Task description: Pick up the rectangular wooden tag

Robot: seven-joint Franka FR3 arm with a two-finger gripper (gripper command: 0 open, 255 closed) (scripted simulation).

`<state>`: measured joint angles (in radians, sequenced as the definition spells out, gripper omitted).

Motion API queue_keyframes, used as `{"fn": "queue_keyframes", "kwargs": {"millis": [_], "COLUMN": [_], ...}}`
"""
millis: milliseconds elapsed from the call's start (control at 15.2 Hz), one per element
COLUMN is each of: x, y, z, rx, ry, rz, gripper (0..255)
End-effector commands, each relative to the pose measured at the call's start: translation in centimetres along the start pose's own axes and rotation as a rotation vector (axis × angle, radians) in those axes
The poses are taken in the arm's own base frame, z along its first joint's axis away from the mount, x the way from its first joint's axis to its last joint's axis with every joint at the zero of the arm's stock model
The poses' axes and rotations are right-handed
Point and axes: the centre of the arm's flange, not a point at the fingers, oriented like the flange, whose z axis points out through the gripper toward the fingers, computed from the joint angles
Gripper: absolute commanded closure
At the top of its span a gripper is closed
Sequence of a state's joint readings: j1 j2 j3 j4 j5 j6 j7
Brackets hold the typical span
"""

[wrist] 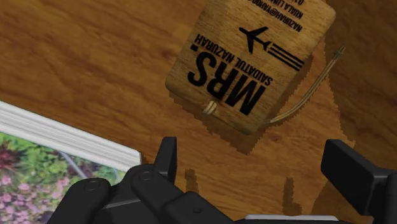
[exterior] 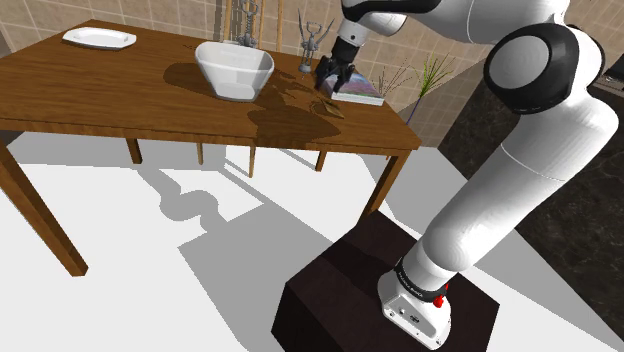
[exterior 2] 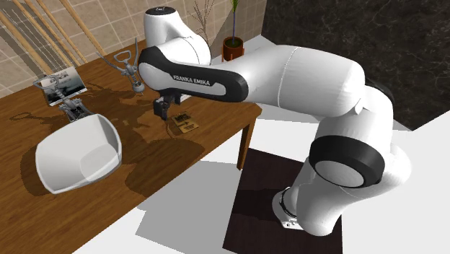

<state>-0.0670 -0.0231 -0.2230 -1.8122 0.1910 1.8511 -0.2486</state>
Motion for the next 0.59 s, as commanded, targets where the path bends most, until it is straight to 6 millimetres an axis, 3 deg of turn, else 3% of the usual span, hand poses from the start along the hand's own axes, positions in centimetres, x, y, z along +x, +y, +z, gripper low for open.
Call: {"fn": "queue_keyframes", "kwargs": {"millis": [0,264,396,462,528], "x": [0.1,-0.2,-0.2,-0.2,-0.2], "y": [0.3,0.7,0.7,0.7,0.7], "z": [0.9,3.3,3.3,3.3,3.3], "rx": [0.002,0.002,0.002,0.002,0.002], "ry": [0.002,0.002,0.002,0.002,0.002], "rz": [0.0,0.0,0.0,0.0,0.0], "gripper": [0,0,0,255,255]}}
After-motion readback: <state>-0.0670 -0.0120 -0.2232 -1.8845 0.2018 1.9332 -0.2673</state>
